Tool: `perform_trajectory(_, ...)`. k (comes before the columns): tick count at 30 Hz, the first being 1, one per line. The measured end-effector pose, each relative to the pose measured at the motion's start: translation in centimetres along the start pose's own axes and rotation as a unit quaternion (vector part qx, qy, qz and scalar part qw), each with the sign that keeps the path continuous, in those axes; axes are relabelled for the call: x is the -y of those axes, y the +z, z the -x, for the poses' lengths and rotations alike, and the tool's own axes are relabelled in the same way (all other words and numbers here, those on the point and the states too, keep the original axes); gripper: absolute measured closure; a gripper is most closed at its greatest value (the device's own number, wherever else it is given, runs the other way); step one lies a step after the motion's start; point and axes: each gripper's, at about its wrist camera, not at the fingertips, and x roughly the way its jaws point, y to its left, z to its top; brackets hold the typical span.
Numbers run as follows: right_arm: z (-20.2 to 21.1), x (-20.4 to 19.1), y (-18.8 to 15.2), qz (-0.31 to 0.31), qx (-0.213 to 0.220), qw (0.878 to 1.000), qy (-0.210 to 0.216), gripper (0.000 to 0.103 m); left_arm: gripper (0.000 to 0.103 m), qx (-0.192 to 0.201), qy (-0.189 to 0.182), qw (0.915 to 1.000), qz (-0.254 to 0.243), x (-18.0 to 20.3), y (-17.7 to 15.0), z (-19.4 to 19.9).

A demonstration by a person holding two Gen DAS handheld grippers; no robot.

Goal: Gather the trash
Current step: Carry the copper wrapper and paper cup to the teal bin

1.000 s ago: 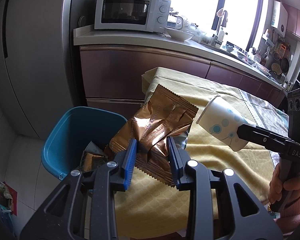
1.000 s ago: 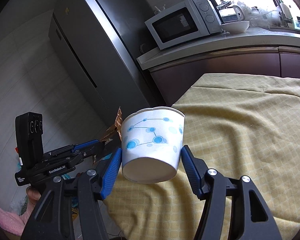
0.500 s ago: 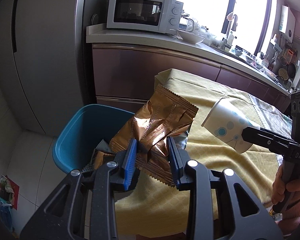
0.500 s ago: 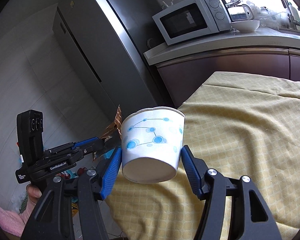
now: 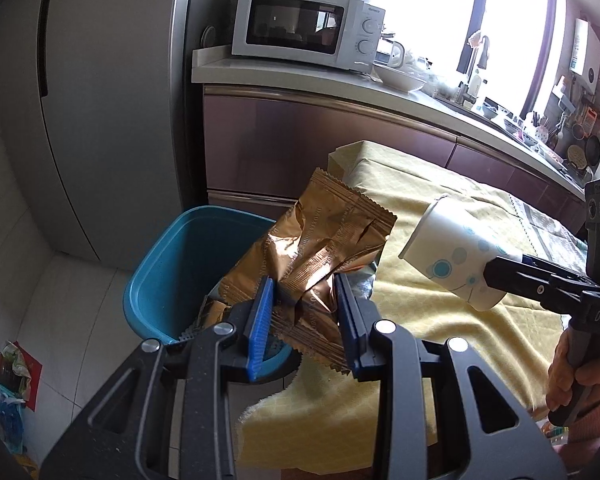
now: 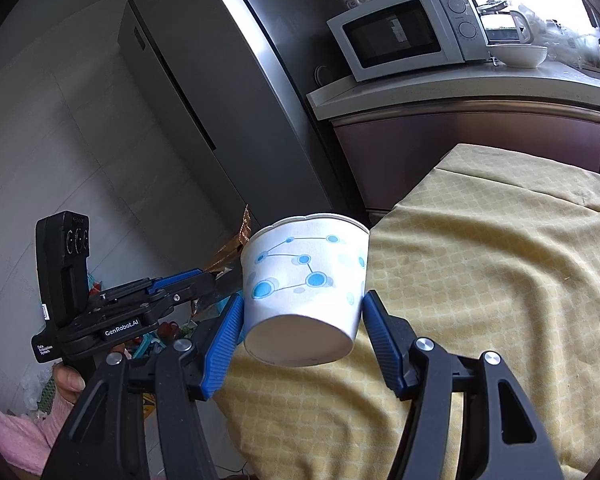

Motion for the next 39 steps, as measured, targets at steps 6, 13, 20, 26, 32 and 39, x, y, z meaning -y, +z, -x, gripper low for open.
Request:
perform_trajectory(6, -0.7, -0.2, 0.4, 0.007, -0.007, 1.0, 0.004, 0.044, 0.072, 0.0, 0.006, 0.9999, 0.008, -0.9, 0.1, 0.0)
perform_trajectory(13, -1.6, -0.9, 0.7, 0.017, -0.016, 1.0, 0.006, 0.044, 0.072, 0.001, 0.017, 0.9997, 0.019, -2.0, 0.2, -0.3)
perform_trajectory(20, -2.6, -1.4, 1.3, 0.029, -0.027, 0.999, 0.007, 0.044, 0.072, 0.002, 0.027, 0.9992, 0.03, -3.0, 0.3, -0.3)
perform_trajectory(26, -3.3, -2.2, 1.6, 0.043, -0.035, 0.998, 0.008, 0.044, 0.072, -0.001, 0.032, 0.9988, 0.038, -3.7, 0.2, -0.6)
perform_trajectory(32, -4.0, -2.6, 1.9, 0.05, -0.041, 0.998, 0.007, 0.044, 0.072, -0.001, 0.035, 0.9985, 0.041, -4.2, 0.1, -0.6)
perform_trajectory(39, -4.5, -2.7, 2.1, 0.054, -0.048, 0.997, 0.005, 0.044, 0.071, -0.002, 0.037, 0.9983, 0.046, -4.5, 0.1, -0.7)
